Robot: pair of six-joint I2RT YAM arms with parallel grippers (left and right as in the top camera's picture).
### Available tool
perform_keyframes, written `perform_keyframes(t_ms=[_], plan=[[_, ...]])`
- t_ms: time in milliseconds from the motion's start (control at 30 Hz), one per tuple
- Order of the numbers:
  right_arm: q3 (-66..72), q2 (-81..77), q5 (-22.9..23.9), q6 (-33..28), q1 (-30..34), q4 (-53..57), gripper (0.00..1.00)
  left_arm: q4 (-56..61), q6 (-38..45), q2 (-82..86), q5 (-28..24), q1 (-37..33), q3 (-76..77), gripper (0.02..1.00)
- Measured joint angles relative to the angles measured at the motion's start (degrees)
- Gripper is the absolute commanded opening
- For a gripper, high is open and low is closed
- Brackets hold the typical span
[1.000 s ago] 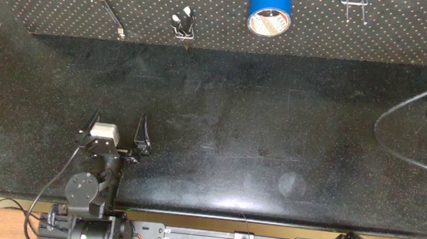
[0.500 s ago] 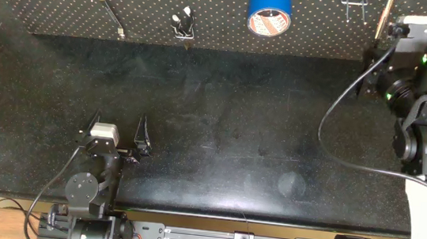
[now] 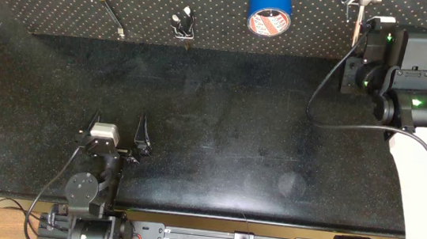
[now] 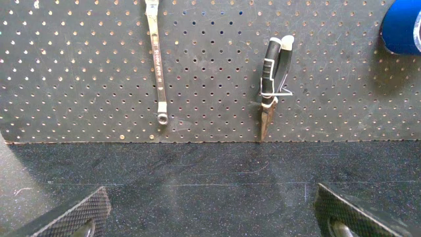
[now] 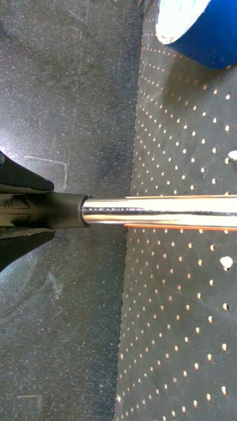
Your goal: Place Tools Onto Pegboard
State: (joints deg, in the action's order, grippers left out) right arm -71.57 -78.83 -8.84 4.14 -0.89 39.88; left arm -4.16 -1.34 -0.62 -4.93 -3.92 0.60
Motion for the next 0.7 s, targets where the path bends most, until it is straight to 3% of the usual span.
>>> perform_keyframes(t_ms=[600, 667, 700], plan=[[0.0, -7.17, 0.46, 0.04, 0.0, -4.96, 0.077, 0.0, 0.0, 0.0, 0.0, 0.0, 0.0, 0.991], [0.0, -7.17, 0.9, 0.0, -0.04, -5.07, 0.253, 0.0, 0.0, 0.0, 0.0, 0.0, 0.0, 0.996], [0.0, -7.17, 1.16, 0.28, -0.04, -5.2, 0.272, 0.02, 0.0, 0.0, 0.0, 0.0, 0.0, 0.993]])
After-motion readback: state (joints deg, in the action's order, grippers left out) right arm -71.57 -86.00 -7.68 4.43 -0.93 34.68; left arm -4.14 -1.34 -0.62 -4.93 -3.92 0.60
